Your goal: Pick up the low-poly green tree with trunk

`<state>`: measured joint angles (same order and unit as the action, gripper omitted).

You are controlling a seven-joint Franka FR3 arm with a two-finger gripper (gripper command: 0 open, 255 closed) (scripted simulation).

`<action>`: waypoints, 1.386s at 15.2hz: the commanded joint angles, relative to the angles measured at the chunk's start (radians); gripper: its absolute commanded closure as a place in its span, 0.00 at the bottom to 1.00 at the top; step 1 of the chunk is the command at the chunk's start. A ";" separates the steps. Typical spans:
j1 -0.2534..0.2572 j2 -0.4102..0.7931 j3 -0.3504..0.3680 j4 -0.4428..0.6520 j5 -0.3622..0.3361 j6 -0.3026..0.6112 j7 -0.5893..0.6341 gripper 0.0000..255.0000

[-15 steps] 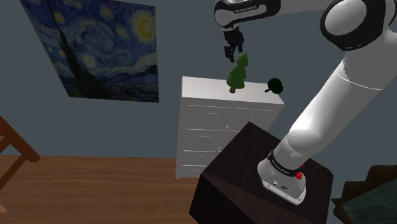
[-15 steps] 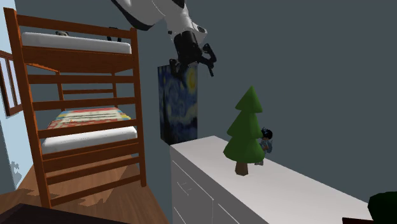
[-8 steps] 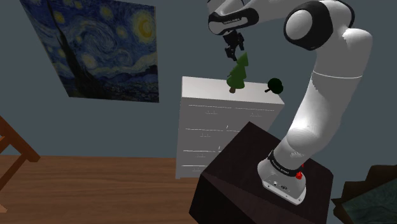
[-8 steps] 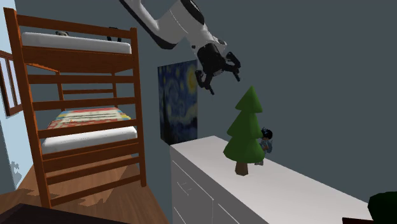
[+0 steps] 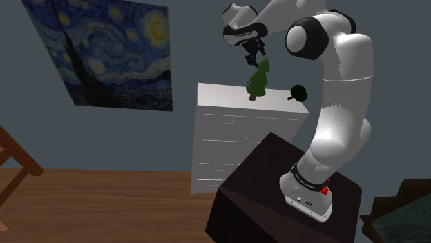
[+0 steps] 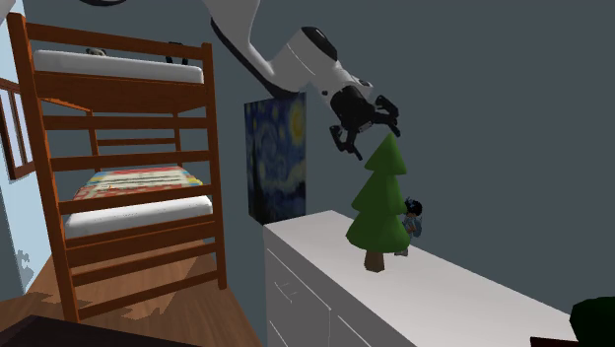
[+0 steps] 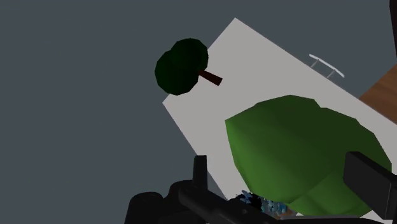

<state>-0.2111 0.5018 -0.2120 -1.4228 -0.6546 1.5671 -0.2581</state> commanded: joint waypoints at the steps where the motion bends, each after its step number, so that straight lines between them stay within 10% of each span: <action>1: -0.001 0.007 0.001 -0.016 0.000 0.017 0.015 0.00; 5: -0.003 0.016 0.002 -0.034 0.000 0.039 0.031 0.00; 6: -0.003 0.018 0.002 -0.031 0.000 0.039 0.030 1.00; 21: 0.002 -0.003 -0.001 0.011 -0.002 -0.012 -0.008 1.00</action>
<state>-0.2109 0.5025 -0.2124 -1.4227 -0.6555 1.5664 -0.2582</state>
